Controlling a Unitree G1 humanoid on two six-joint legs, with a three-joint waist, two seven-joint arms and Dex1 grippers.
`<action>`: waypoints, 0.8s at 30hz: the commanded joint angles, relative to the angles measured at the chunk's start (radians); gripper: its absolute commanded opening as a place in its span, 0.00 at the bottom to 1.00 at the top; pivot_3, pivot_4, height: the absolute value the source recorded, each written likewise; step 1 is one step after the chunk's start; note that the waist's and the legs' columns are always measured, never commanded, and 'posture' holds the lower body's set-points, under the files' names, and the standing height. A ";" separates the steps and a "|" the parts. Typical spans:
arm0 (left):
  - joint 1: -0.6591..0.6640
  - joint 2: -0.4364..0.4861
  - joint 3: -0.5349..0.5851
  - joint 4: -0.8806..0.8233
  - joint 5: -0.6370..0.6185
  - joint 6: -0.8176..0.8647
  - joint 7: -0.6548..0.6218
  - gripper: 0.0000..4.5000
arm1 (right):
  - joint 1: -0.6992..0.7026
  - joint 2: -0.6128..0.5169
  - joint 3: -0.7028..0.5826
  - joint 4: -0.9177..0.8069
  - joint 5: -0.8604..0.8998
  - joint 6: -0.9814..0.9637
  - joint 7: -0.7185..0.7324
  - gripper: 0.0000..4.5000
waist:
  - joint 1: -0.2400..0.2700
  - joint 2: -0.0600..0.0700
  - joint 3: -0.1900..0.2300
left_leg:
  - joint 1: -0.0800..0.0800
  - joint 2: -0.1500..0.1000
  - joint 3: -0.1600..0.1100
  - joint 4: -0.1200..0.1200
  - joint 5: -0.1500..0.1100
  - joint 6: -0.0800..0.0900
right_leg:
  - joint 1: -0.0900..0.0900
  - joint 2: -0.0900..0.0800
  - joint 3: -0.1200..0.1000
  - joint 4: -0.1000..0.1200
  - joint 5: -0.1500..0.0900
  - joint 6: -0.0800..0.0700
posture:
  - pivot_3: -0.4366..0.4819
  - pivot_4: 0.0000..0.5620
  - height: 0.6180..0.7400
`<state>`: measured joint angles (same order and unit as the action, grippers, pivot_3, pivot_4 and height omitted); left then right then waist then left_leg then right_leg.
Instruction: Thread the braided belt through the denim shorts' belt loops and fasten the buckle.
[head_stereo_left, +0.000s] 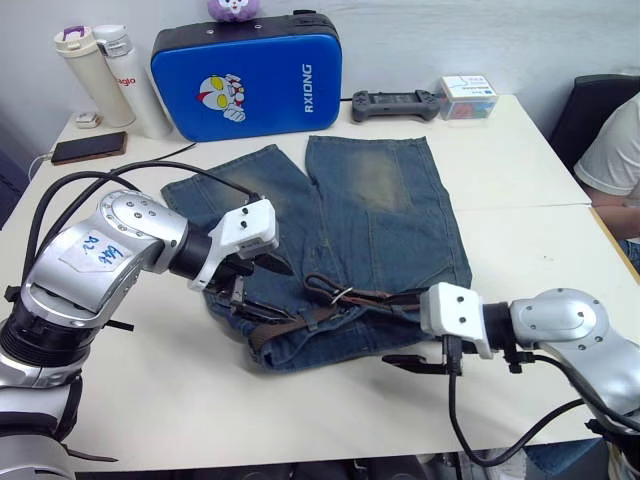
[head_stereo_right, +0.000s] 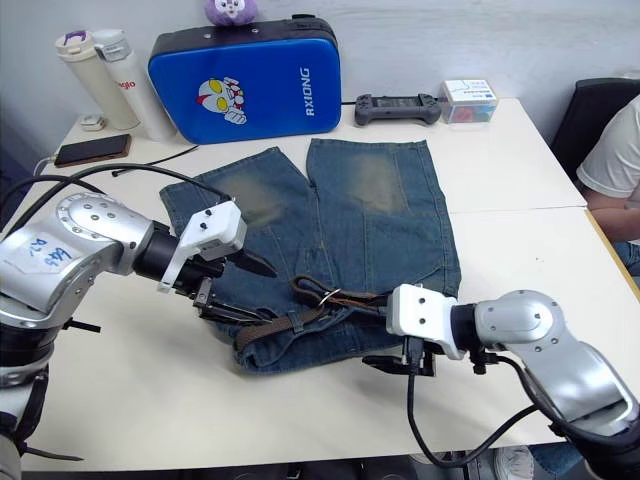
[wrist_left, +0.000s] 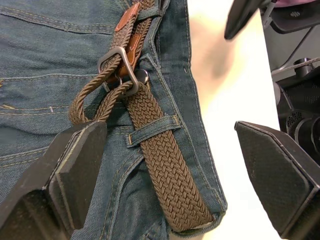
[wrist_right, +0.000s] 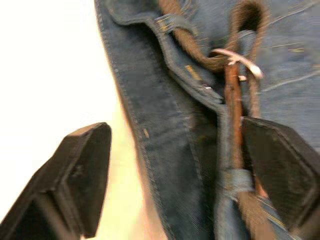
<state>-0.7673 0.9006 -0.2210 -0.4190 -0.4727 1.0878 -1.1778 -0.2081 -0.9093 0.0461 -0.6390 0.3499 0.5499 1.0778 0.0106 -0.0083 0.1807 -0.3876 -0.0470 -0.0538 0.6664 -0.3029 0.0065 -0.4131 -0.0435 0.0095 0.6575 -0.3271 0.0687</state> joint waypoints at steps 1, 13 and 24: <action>0.041 -0.007 0.019 -0.028 -0.013 -0.015 0.042 0.94 | -0.042 -0.005 -0.056 0.011 0.028 0.005 -0.021 0.99 | -0.003 0.000 0.000 | 0.000 0.000 0.000 0.000 0.000 0.000 | 0.000 0.000 0.000 0.000 0.000 0.000 | 0.48 0.27 1.00; 0.173 -0.108 -0.033 -0.048 0.009 0.011 0.243 0.01 | -0.173 0.038 -0.045 0.083 0.008 0.003 -0.128 1.00 | 0.006 0.000 0.000 | 0.000 0.000 0.000 0.000 0.000 0.000 | 0.000 0.000 0.000 0.000 0.000 0.000 | 0.48 0.27 1.00; 0.357 0.029 -0.226 -0.071 0.158 -0.121 0.266 0.01 | -0.237 0.007 -0.013 0.107 0.020 0.048 -0.107 1.00 | 0.004 0.002 -0.002 | 0.001 0.001 0.001 -0.002 0.000 -0.001 | 0.000 0.000 0.001 -0.002 0.000 0.000 | 0.48 0.27 1.00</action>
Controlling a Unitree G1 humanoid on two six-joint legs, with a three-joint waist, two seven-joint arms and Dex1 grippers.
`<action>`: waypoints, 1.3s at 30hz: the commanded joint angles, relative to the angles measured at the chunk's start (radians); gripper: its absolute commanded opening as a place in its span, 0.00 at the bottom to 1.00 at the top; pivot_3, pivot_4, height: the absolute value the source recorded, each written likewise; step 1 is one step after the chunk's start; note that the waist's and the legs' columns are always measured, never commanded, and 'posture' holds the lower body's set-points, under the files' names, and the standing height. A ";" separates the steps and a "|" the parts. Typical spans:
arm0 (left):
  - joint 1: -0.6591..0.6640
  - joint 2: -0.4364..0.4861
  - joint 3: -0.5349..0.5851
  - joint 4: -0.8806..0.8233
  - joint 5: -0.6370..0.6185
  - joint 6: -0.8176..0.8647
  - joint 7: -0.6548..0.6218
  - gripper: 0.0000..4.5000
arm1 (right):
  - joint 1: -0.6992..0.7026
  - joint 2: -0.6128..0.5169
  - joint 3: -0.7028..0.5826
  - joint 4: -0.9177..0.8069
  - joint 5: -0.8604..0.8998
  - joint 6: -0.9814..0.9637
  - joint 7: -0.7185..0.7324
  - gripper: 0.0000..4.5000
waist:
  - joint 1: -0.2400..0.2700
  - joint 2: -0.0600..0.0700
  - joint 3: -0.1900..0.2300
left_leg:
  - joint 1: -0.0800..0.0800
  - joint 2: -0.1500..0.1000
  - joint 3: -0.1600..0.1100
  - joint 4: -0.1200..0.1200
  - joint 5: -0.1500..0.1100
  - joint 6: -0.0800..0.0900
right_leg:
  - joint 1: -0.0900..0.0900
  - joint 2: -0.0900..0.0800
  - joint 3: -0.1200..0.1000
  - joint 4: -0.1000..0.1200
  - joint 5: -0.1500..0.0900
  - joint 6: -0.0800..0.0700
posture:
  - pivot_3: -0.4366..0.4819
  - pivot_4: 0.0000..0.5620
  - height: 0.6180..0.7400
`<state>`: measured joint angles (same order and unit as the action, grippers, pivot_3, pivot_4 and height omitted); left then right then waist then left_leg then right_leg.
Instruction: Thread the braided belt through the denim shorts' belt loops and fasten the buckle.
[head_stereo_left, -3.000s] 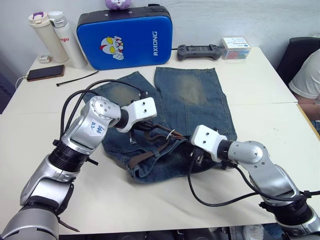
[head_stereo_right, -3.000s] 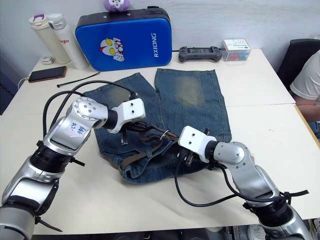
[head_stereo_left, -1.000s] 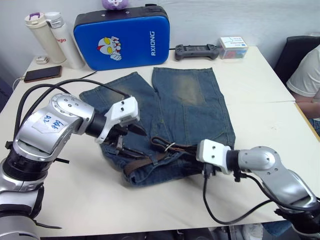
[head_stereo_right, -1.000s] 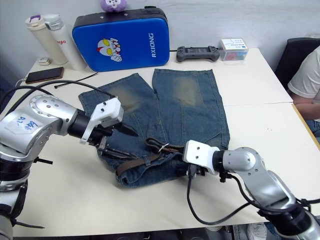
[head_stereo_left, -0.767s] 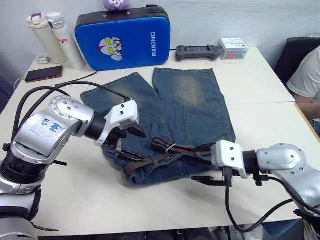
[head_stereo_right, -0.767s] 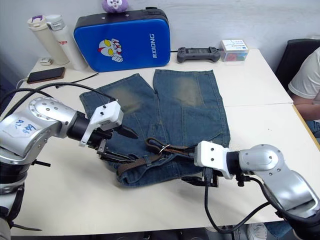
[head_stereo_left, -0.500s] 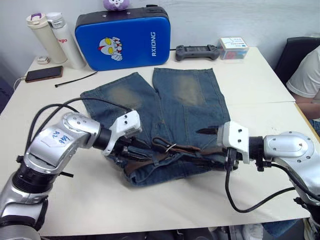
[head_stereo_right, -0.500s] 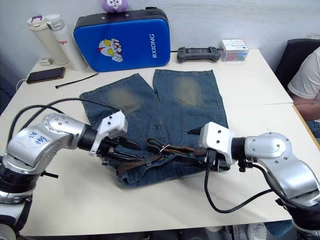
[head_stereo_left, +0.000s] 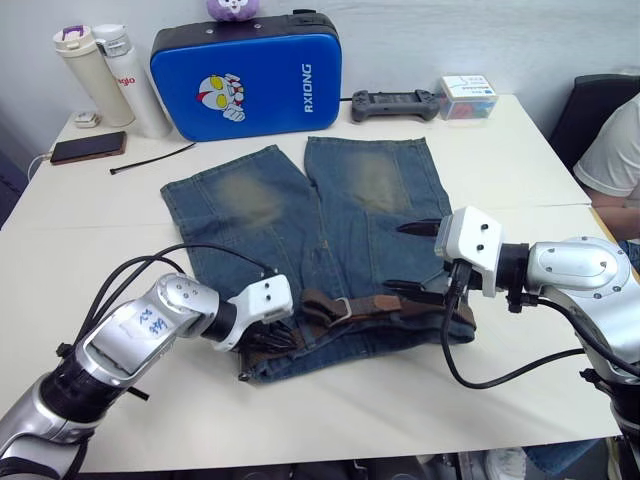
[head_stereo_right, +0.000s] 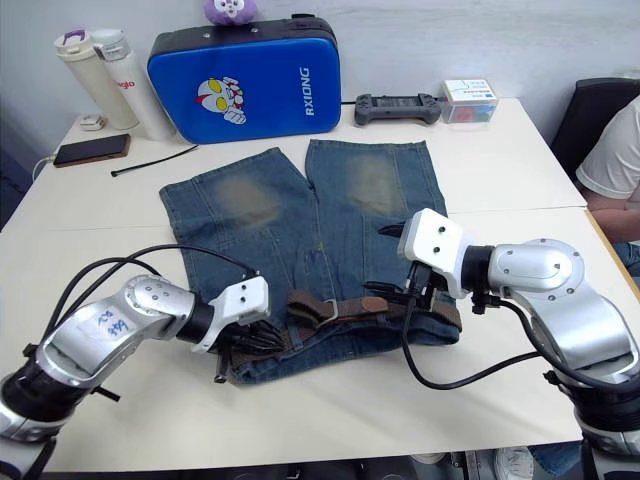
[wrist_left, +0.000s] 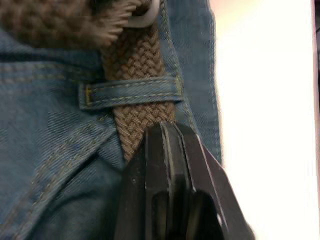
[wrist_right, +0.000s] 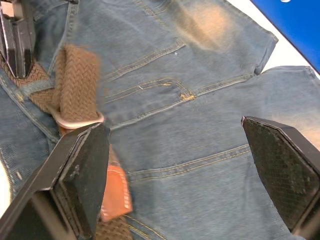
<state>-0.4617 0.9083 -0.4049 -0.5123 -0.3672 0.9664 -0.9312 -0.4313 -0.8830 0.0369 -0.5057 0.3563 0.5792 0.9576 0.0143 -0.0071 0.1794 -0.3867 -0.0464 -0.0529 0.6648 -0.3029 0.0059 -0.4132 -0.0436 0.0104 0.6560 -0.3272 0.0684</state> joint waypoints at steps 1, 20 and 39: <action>0.058 0.018 -0.037 0.028 0.056 -0.003 0.028 0.01 | -0.013 -0.022 -0.001 -0.029 0.015 0.025 0.016 1.00 | 0.000 0.000 -0.001 | 0.001 0.000 0.000 0.000 0.000 0.000 | 0.000 0.000 0.000 0.000 0.000 0.000 | 0.48 0.27 1.00; 0.041 -0.018 0.010 0.088 0.053 -0.039 0.028 0.01 | 0.082 0.029 0.187 0.091 -0.200 -0.156 -0.038 1.00 | 0.007 0.000 -0.003 | 0.004 0.000 0.001 0.000 -0.001 0.002 | 0.002 0.000 0.001 -0.002 0.000 0.000 | 0.48 0.27 1.00; 0.035 -0.023 0.028 0.075 0.041 -0.018 0.028 0.00 | 0.066 0.092 0.219 0.166 -0.318 -0.266 -0.033 0.01 | 0.004 0.000 -0.003 | 0.004 0.000 0.002 0.000 0.000 0.001 | 0.002 0.000 0.001 -0.001 0.000 0.000 | 0.48 0.27 1.00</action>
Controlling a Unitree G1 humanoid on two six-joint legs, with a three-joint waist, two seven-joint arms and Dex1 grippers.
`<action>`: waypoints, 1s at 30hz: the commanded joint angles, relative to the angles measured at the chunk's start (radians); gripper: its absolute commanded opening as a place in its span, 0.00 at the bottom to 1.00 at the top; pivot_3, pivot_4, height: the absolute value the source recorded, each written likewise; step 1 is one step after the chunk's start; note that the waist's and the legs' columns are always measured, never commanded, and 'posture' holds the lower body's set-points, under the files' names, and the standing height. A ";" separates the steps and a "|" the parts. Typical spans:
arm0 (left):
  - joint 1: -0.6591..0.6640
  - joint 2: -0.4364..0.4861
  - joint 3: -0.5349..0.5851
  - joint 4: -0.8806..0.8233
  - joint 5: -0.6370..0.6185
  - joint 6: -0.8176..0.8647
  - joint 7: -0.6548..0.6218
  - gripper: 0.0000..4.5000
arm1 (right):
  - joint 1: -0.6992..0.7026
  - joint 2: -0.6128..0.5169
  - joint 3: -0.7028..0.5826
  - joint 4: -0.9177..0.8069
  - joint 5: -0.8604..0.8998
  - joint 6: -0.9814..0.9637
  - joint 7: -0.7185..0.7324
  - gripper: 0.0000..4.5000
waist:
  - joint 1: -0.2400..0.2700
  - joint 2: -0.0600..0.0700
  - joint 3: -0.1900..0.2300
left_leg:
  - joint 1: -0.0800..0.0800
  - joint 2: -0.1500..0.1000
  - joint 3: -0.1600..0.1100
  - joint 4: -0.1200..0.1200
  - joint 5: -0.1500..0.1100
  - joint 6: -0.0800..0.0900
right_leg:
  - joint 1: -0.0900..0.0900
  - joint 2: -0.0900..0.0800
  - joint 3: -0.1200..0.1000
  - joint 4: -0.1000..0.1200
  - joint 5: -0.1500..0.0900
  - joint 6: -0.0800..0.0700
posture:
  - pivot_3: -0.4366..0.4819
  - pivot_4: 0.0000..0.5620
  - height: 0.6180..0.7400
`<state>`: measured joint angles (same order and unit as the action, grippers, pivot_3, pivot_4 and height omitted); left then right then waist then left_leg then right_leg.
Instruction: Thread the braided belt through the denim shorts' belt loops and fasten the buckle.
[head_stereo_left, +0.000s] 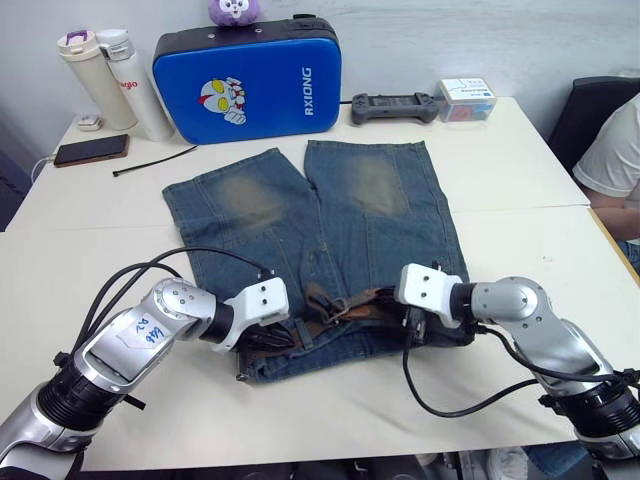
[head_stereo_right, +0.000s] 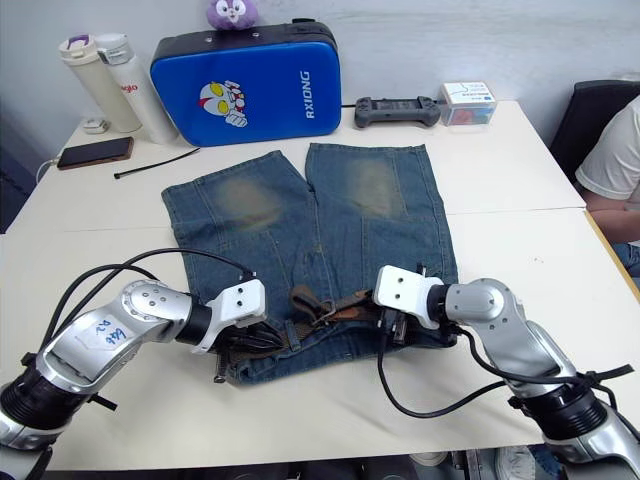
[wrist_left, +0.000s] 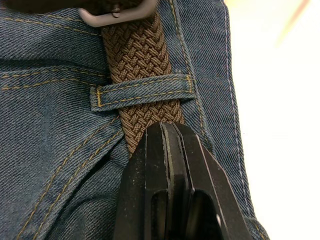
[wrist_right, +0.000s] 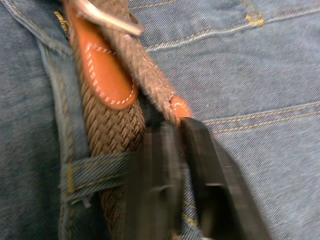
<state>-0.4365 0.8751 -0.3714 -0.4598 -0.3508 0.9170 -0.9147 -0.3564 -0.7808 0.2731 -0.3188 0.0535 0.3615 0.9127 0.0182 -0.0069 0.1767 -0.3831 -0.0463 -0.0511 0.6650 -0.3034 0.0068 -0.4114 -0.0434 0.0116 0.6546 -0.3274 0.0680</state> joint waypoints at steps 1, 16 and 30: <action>0.011 0.010 -0.005 0.024 0.024 0.031 0.011 0.00 | -0.005 -0.018 -0.023 -0.024 -0.018 -0.060 0.017 0.01 | 0.000 0.000 0.000 | 0.000 0.000 0.000 0.000 0.000 0.000 | 0.000 0.000 0.000 0.000 0.000 0.000 | 0.48 0.27 1.00; -0.006 0.020 -0.066 0.096 0.065 -0.064 -0.050 0.00 | 0.326 -0.295 -0.397 0.017 -0.081 -0.444 0.044 0.01 | 0.005 0.000 0.000 | 0.000 0.000 0.001 0.000 0.000 0.001 | 0.001 0.000 0.000 -0.001 0.000 0.000 | 0.48 0.27 1.00; -0.035 0.012 -0.094 0.153 0.094 -0.115 -0.102 0.00 | 0.406 -0.310 -0.474 0.116 -0.120 -0.511 -0.006 0.01 | 0.007 0.000 0.000 | 0.014 0.001 0.003 -0.003 -0.004 0.006 | 0.015 0.001 0.003 -0.005 -0.001 0.001 | 0.48 0.27 1.00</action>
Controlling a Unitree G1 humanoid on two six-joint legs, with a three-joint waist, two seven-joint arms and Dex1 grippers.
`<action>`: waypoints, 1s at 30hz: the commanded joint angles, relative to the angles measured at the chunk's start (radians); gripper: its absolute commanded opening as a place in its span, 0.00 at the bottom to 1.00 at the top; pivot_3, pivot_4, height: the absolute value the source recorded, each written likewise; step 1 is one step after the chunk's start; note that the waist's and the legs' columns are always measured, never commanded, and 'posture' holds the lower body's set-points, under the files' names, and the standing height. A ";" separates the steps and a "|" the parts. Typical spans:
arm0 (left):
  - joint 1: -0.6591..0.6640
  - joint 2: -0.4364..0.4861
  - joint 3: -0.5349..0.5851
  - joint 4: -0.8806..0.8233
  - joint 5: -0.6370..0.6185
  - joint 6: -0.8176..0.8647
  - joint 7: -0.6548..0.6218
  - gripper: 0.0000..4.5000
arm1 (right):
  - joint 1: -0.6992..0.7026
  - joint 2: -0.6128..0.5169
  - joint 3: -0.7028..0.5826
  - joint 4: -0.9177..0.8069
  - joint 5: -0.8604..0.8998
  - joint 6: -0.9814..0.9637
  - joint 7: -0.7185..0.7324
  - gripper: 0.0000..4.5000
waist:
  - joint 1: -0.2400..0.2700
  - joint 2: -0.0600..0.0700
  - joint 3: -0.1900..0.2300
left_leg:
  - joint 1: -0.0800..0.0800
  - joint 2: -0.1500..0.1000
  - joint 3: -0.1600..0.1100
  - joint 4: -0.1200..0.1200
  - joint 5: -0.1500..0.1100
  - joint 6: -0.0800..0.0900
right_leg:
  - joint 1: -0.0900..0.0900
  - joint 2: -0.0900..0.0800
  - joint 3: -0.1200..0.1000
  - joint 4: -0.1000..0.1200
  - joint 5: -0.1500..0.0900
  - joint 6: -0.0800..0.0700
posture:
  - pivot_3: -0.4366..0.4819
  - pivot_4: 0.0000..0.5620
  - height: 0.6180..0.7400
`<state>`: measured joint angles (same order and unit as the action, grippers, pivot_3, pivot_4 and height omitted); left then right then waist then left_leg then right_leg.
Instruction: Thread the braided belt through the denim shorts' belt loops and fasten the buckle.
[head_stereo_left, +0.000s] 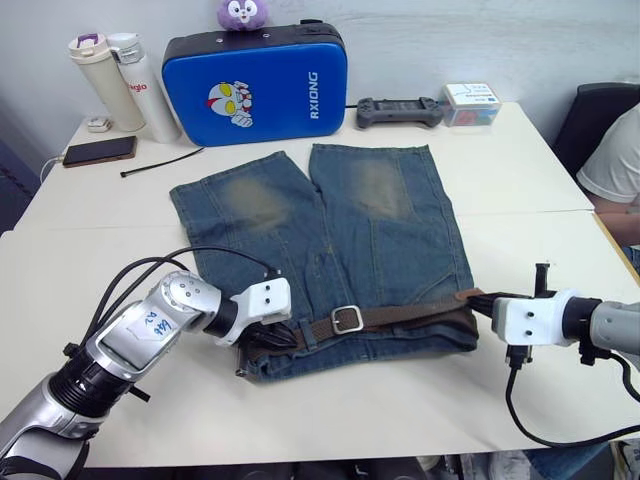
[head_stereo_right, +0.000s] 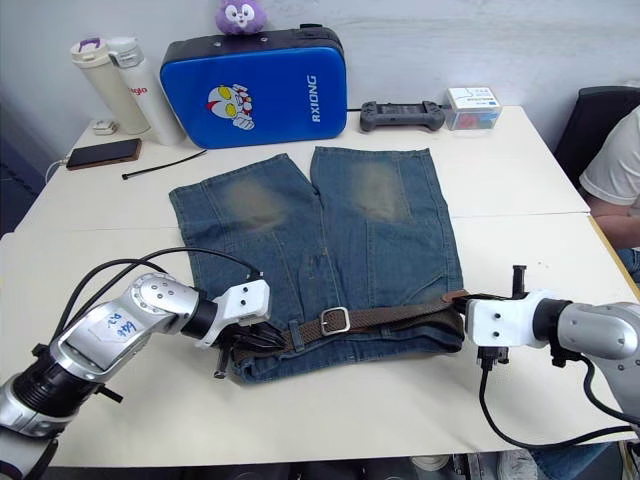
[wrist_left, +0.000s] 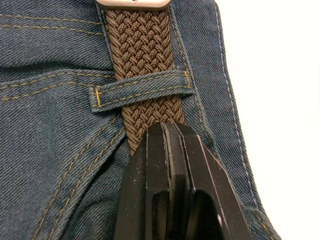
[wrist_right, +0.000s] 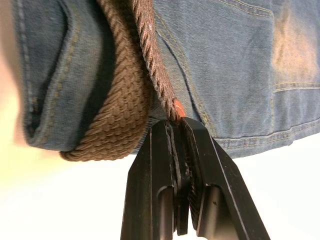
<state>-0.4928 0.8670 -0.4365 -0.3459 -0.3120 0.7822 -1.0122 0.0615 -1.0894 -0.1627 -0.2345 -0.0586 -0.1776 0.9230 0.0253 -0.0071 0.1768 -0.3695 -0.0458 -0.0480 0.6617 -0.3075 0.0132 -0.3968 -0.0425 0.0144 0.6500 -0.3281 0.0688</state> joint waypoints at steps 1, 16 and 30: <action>0.022 0.021 -0.025 0.040 0.055 0.020 -0.004 0.00 | -0.016 0.010 -0.040 0.026 0.020 0.059 -0.013 0.01 | -0.001 0.000 0.000 | 0.000 0.000 0.000 0.000 0.000 0.000 | 0.000 0.000 0.000 0.000 0.000 0.000 | 0.48 0.27 1.00; -0.045 0.015 0.305 -0.046 -0.201 0.161 -0.035 0.00 | -0.281 0.024 -0.109 0.085 0.396 0.438 0.142 0.99 | -0.017 -0.001 0.002 | -0.001 0.002 -0.001 0.000 -0.001 -0.002 | -0.001 0.001 -0.001 -0.001 0.000 0.000 | 0.48 0.27 1.00; 0.200 -0.090 0.861 -0.140 -0.441 0.215 0.181 0.99 | -0.358 0.096 -0.169 0.153 0.766 0.856 0.213 1.00 | -0.016 -0.001 0.003 | -0.002 0.003 -0.001 0.000 -0.004 0.001 | 0.000 0.000 -0.002 -0.005 0.000 0.000 | 0.48 0.27 1.00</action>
<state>-0.3259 0.7998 0.3099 -0.4217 -0.6846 0.9823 -0.8782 -0.2957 -1.0055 -0.2928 -0.0763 0.6744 0.6605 1.1524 0.0097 -0.0081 0.1793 -0.3719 -0.0426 -0.0487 0.6619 -0.3120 0.0135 -0.3971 -0.0423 0.0124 0.6447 -0.3281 0.0685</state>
